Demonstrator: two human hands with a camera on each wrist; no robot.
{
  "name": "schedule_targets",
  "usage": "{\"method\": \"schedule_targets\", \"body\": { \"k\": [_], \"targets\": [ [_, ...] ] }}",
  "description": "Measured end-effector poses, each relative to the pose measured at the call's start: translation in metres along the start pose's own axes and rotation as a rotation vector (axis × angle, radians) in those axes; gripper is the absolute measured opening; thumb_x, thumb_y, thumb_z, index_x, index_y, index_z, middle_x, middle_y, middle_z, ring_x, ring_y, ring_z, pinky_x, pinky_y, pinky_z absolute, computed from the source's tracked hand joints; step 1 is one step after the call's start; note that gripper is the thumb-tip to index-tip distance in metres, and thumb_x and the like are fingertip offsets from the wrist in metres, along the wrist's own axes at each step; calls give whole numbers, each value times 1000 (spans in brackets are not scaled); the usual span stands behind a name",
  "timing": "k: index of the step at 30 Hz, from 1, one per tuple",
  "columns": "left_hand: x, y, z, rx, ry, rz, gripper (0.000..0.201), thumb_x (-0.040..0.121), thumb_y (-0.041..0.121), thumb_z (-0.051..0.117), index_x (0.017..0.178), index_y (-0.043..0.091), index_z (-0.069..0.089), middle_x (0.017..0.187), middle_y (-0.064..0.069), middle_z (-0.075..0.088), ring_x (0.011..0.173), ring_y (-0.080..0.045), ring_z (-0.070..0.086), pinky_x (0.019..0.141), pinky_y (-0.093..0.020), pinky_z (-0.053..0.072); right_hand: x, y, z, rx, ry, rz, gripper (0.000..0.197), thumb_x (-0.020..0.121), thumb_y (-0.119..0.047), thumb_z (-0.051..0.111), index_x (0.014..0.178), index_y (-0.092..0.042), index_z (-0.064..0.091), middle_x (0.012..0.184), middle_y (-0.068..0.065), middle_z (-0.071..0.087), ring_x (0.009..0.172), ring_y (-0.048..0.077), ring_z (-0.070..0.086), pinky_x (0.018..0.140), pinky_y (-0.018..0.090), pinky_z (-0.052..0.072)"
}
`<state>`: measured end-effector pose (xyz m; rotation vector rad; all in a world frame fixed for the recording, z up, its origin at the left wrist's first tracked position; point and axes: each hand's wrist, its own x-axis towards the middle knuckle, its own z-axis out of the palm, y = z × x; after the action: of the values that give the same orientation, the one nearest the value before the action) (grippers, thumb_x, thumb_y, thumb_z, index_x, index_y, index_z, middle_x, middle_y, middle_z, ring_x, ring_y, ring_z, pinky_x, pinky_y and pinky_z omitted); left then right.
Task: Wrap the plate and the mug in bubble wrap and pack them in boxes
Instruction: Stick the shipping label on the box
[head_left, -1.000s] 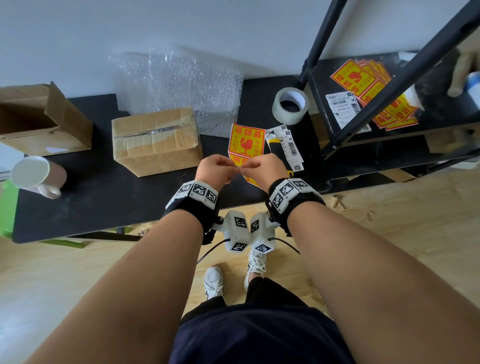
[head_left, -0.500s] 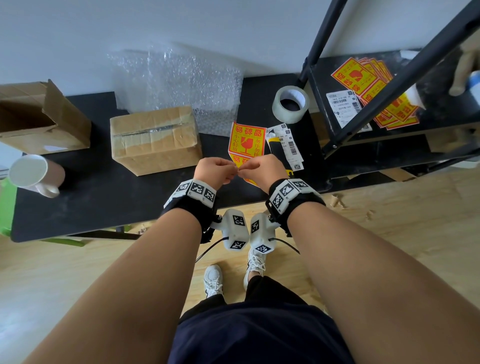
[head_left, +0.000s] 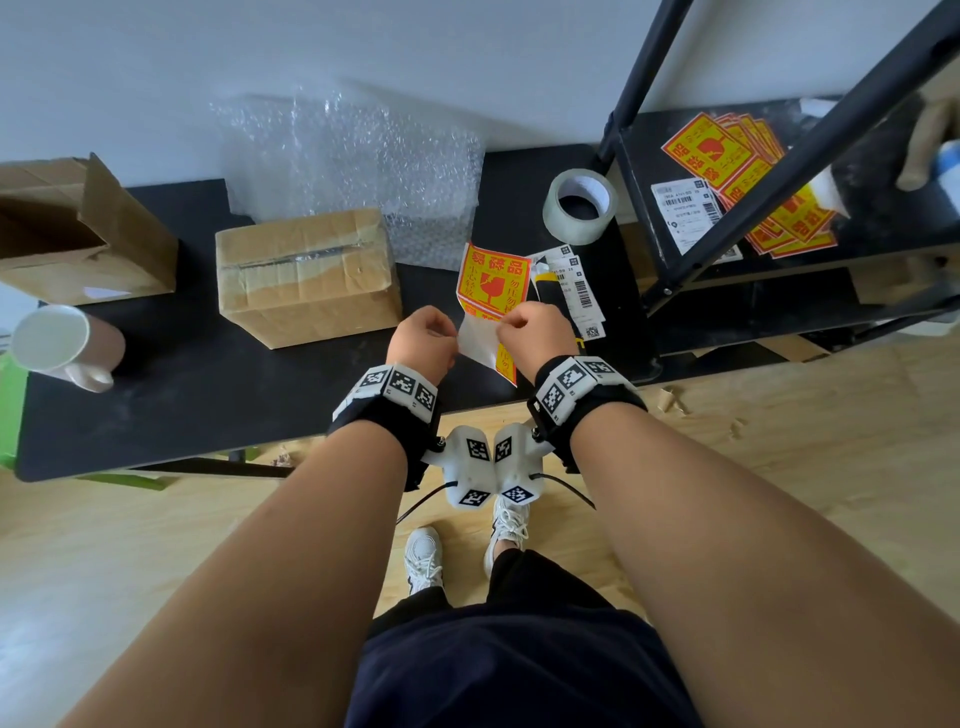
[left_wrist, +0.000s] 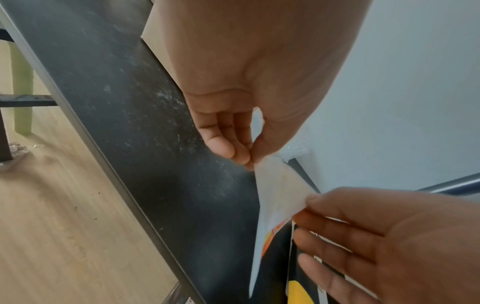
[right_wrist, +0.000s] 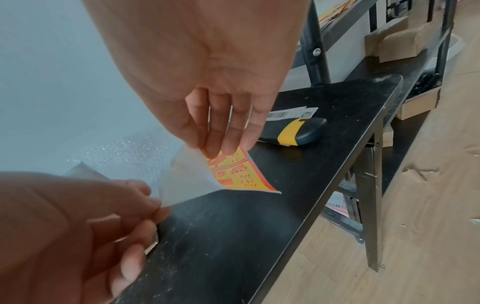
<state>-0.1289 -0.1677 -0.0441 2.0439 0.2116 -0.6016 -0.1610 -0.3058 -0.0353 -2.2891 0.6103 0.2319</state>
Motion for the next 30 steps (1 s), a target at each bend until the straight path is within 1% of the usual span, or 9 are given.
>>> {"method": "schedule_targets", "body": {
  "k": [3,6,11,17,19,22,25,27,30],
  "targets": [
    [2,-6,-1,0,-11,-5,37,83,-4,43,74,25,65,63,-3,55,55,-18,49,62,-30,45,3,0,-3,34,79,25,16,92,-13,52,96,-10,67,101,5,68,93,23,61,72,27,43],
    [2,-10,-3,43,26,-6,39,86,2,42,85,30,70,77,-5,63,63,-19,54,68,-32,49,5,2,-6,53,139,59,15,92,-11,50,99,-12,63,100,2,65,87,19,57,69,27,41],
    [3,-14,-6,222,53,-28,37,91,6,44,110,22,72,108,-4,68,97,-24,62,75,-26,45,11,2,-12,85,219,103,17,92,-9,48,99,-13,63,98,0,64,89,20,59,68,29,43],
    [7,-20,-10,342,47,-106,41,93,4,42,121,19,67,123,-8,64,108,-29,61,91,-36,51,25,4,-17,209,329,200,26,87,-11,47,70,-31,46,89,5,69,79,30,69,73,46,58],
    [9,-22,-11,391,39,-137,41,93,2,43,123,18,66,126,-8,63,110,-31,60,94,-42,51,27,3,-21,236,380,237,23,86,-12,45,71,-29,45,88,4,68,75,30,69,69,47,58],
    [11,-24,-11,405,30,-141,39,93,4,46,123,18,66,125,-6,63,111,-29,60,95,-40,51,25,-4,-32,259,425,241,17,88,-12,41,82,-24,50,89,1,65,75,30,68,68,44,57],
    [10,-22,0,276,-61,-81,34,93,7,49,119,15,68,110,-7,70,97,-23,65,92,-37,53,24,-6,-37,229,401,179,18,91,-9,41,91,-19,56,89,-2,61,78,27,64,67,37,53],
    [7,-17,6,210,-143,-40,34,92,7,49,120,14,67,103,-6,70,86,-20,65,88,-35,55,24,-5,-37,208,391,135,19,90,-10,42,89,-22,56,91,1,65,78,28,65,66,38,54],
    [6,-6,6,355,-100,62,32,93,14,48,116,20,69,110,2,68,98,-18,62,81,-26,48,22,-4,-35,190,373,92,20,89,-10,41,81,-24,54,88,5,68,78,30,66,65,41,54]
  ]
}}
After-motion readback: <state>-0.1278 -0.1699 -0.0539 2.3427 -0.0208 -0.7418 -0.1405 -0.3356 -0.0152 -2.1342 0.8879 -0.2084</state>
